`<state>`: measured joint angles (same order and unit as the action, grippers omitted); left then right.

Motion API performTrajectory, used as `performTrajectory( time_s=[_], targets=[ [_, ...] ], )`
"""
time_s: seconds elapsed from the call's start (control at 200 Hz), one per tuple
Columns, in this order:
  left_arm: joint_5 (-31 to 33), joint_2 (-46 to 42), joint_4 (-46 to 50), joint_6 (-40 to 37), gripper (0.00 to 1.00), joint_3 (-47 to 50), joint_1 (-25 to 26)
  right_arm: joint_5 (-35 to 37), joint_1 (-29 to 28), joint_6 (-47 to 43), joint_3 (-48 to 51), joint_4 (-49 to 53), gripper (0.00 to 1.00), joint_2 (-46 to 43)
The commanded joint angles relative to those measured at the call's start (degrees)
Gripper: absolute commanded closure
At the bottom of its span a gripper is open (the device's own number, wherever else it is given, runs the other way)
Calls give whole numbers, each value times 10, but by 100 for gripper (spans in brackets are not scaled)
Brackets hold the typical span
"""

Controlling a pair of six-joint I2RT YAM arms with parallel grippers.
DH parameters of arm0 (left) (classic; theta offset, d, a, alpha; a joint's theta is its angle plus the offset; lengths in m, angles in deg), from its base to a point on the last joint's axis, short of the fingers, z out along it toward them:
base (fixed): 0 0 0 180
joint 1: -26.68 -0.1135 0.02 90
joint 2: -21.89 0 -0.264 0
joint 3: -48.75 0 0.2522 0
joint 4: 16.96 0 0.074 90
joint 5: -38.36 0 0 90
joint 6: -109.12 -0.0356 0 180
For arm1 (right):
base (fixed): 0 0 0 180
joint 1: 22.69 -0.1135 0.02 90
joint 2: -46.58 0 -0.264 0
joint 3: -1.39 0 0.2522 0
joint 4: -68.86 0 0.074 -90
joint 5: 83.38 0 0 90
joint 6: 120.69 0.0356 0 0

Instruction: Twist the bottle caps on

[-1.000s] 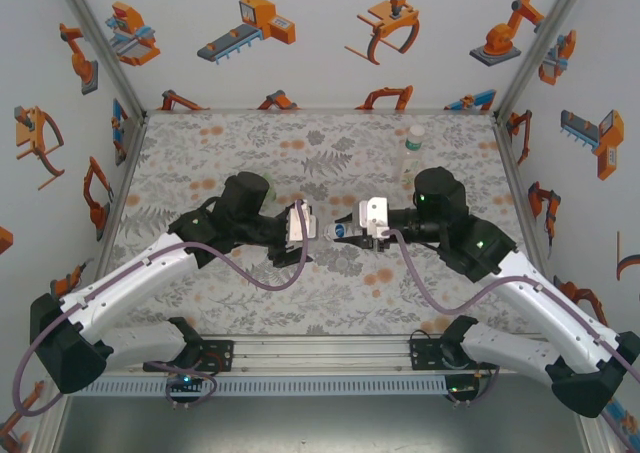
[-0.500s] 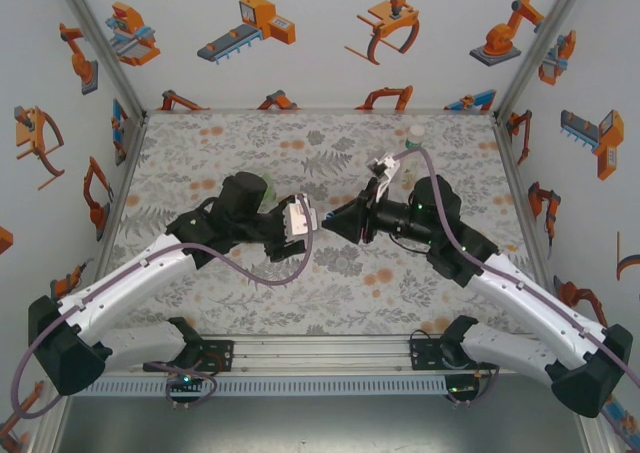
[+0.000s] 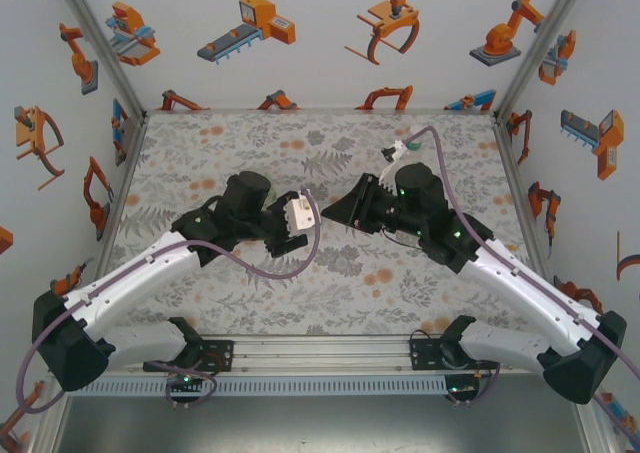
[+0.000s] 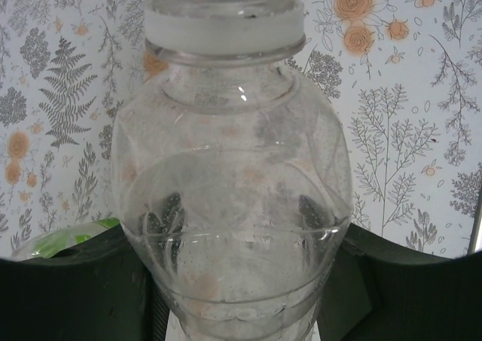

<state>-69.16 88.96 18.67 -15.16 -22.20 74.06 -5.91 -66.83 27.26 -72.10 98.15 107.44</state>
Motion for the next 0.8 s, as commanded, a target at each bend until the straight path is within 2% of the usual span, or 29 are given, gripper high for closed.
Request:
performTrajectory(
  time_s=[0.0, 0.04, 0.075, 0.16, 0.345, 0.426, 0.561, 0.661, 0.796],
  targets=[
    [-32, -2, -30, -12, 100, -11, 5, 19, -4, 3, -22, 46, 100, 2],
    [-37, -1, -30, -13, 100, -10, 5, 20, -4, -9, -25, 47, 95, 0],
    [-42, -1, -27, -15, 100, -11, 5, 20, -4, -27, -29, 49, 84, -3],
    [-57, 2, -21, -18, 100, -14, 5, 19, -4, -80, -44, 62, 65, -7],
    [-100, 11, 4, -27, 100, -24, 5, 19, -3, -233, -84, 108, 45, -28],
    [-129, 20, 27, -30, 100, -38, 5, 17, -3, -296, -98, 127, 41, -38],
    [-196, 43, 93, -42, 100, -72, 3, -27, -3, -460, -123, 164, 42, -50],
    [-261, 68, 158, -64, 100, -104, -2, -83, -3, -598, -120, 182, 44, -66],
    [-351, 113, 258, -110, 100, -151, -4, -203, -3, -758, -126, 218, 45, -77]
  ],
)
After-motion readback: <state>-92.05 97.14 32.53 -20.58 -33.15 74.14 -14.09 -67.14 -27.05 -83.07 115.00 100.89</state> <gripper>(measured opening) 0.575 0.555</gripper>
